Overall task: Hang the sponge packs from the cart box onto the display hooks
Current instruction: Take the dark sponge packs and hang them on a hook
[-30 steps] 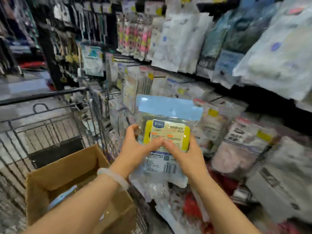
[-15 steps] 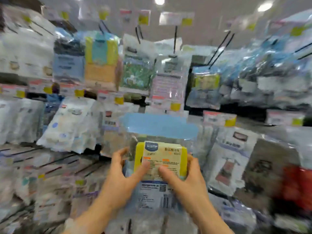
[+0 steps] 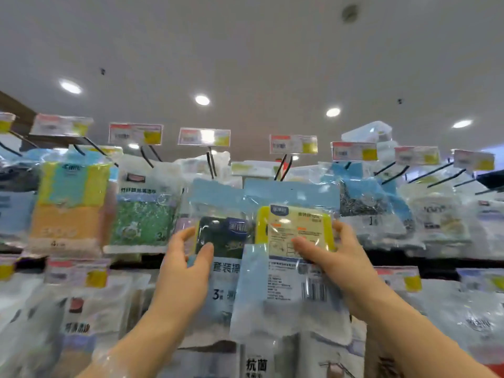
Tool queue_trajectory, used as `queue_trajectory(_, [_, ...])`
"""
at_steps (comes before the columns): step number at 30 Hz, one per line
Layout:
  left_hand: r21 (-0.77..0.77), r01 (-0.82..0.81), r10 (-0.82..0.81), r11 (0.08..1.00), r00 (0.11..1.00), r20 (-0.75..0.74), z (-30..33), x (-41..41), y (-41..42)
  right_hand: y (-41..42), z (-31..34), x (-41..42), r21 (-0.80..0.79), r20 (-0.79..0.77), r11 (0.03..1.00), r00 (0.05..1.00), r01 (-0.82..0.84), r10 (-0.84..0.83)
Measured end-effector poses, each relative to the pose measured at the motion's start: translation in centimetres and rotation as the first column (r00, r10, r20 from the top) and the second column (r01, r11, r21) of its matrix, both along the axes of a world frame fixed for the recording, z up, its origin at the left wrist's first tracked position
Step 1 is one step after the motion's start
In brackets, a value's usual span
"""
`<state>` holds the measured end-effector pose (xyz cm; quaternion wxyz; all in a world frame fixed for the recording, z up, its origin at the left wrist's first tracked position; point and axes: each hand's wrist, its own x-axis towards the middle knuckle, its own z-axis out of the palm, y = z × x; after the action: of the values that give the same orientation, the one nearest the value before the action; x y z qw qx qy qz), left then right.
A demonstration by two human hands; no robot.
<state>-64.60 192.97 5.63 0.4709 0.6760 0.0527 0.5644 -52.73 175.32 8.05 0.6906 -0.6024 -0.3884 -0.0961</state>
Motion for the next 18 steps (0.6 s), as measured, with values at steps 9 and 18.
queue_trajectory(9, [0.096, -0.051, 0.055, 0.994, 0.998, -0.04, 2.7, 0.9, 5.0, 3.7, 8.2, 4.5, 0.061, 0.006, 0.996, 0.998, 0.059, -0.06])
queue_trajectory(18, [0.069, -0.046, 0.049, 0.997, 0.998, -0.049, 3.0, 2.7, 6.7, 3.8, 10.8, 6.5, 0.023, -0.002, 0.995, 0.995, 0.099, -0.099])
